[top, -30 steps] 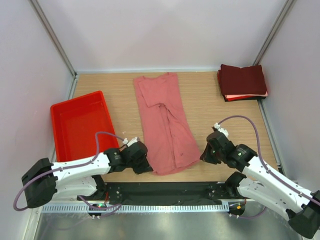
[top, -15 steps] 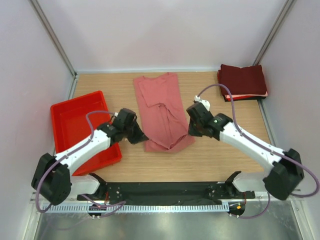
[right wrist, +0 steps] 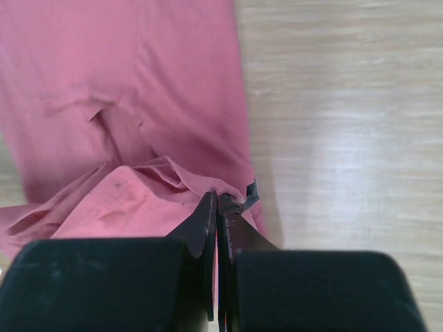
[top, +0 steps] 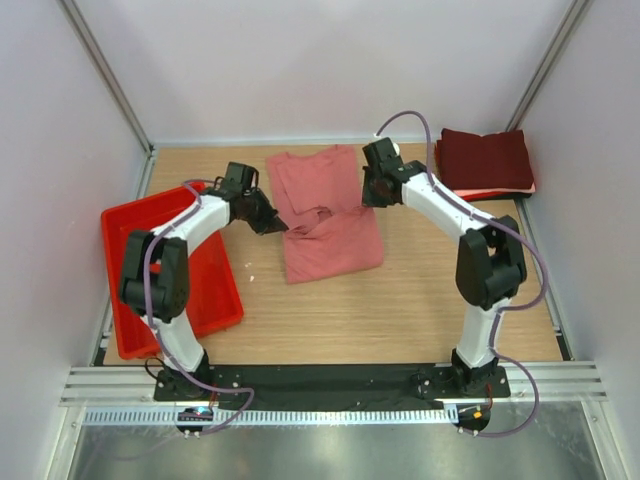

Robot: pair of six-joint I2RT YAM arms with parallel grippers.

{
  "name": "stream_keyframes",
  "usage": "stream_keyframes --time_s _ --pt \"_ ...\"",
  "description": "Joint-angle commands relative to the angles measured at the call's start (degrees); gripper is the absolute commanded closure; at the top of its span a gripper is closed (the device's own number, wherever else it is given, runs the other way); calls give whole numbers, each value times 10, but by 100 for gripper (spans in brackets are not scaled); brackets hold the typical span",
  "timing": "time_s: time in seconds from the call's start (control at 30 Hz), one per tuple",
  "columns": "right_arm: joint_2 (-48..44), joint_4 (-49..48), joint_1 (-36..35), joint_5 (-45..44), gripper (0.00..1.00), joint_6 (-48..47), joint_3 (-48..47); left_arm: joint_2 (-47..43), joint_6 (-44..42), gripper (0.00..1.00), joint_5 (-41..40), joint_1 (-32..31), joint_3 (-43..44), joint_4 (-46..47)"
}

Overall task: Fold and stack the t-shirts
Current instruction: Fold the tshirt

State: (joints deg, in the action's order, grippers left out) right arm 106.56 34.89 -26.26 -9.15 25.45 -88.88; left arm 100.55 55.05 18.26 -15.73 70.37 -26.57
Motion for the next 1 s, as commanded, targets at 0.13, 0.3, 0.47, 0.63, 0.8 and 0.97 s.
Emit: stream_keyframes --time_s 0.13,0.3,0.47,0.63,0.8,0.97 --pt "103 5 44 54 99 -59 -141 79 -27 100 27 34 87 -4" --pt "135 -11 57 84 99 -62 -184 119 -27 100 33 53 131 -8" --pt "163 -18 60 84 99 -70 -214 148 -21 100 34 64 166 -9" --pt "195 -19 68 103 99 -76 -251 180 -19 100 41 75 202 -12" --pt "218 -33 74 133 99 -79 -271 212 -26 99 59 76 231 1" --pt "236 -43 75 133 95 -81 -278 233 -21 91 59 79 253 -2"
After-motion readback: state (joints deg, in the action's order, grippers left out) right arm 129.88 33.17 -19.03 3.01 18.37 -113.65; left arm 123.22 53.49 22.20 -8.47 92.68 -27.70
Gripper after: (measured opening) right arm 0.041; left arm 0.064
